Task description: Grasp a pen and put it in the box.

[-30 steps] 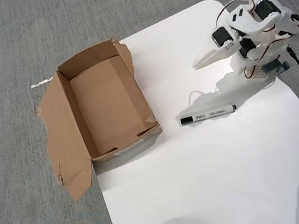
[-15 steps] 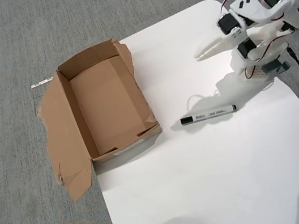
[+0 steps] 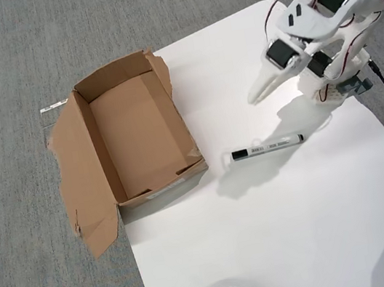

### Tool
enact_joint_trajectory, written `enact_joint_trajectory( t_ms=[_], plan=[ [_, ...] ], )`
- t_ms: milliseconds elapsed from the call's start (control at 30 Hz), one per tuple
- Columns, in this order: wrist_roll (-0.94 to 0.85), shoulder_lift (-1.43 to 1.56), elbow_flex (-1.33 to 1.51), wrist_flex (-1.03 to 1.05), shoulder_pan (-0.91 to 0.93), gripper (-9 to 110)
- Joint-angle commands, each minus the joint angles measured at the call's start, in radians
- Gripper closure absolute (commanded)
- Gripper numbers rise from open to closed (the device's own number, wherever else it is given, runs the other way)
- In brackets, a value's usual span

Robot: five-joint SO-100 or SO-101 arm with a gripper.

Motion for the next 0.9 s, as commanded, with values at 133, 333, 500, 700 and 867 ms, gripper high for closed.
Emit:
enact_joint_trajectory(
  t_ms=[133, 333, 500, 700, 867],
  plan=[
    [-0.081, -0.077, -0.021, 0.002, -0.1, 95],
    [-0.143, -0.114, 0.022, 0.003, -0.134, 95],
    [-0.211, -0.198, 0.099, 0.003, -0.133, 95],
    [-0.245, -0.221, 0.185, -0.011, -0.136, 95],
    [-0.245, -0.221, 0.26, -0.011, -0.136, 95]
  ],
)
